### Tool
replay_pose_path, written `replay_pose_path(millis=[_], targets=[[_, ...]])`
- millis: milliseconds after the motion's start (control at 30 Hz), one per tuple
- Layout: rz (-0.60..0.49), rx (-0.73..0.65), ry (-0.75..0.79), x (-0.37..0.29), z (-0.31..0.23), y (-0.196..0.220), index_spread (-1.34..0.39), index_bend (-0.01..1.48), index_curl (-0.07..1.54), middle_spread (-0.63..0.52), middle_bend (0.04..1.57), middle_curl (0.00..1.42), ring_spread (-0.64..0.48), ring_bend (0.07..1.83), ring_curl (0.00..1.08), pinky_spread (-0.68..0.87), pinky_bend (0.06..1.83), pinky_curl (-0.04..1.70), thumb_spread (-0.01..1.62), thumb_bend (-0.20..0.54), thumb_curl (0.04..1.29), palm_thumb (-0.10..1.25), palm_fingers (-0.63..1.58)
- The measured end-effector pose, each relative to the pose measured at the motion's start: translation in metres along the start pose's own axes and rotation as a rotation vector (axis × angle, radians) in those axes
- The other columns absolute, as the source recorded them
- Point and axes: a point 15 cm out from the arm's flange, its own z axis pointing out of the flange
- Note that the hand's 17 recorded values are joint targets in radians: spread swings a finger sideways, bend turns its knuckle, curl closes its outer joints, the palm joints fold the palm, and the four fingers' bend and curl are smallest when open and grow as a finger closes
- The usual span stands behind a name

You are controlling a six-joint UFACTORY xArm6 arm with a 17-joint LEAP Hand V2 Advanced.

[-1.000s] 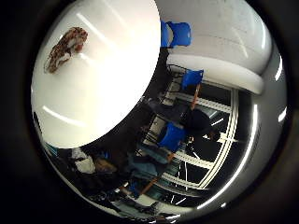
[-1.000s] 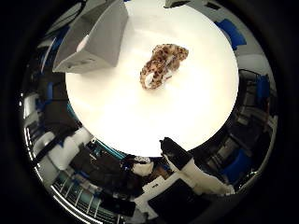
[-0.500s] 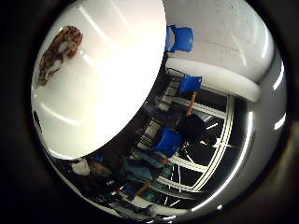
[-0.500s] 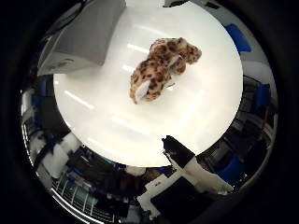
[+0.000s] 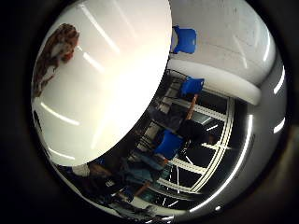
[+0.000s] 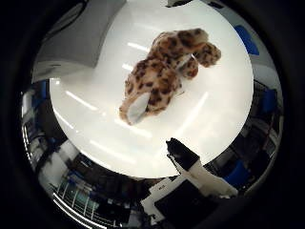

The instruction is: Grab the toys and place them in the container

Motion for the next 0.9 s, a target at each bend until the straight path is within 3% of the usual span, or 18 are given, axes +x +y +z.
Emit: replay_pose_path(millis=[267, 633, 900], targets=[[-0.016, 0.011, -0.02, -0.024, 0.014, -0.032, -0.45, 0.15, 0.23, 0.02, 0.17, 0.27, 0.17, 0.27, 0.26, 0.39, 0.5, 0.32, 0.96, -0.024, 0.34, 0.7, -0.05], [-0.037, -0.022, -0.033, -0.048, 0.039, -0.046, -0.44, 0.17, 0.25, -0.01, 0.18, 0.27, 0.17, 0.27, 0.26, 0.39, 0.47, 0.31, 0.96, -0.025, 0.34, 0.7, 0.0], [-0.062, -0.045, -0.06, -0.066, 0.048, -0.036, -0.45, 0.18, 0.29, -0.12, 0.2, 0.3, 0.02, 0.34, 0.28, 0.36, 0.43, 0.29, 0.96, -0.023, 0.35, 0.73, 0.27]])
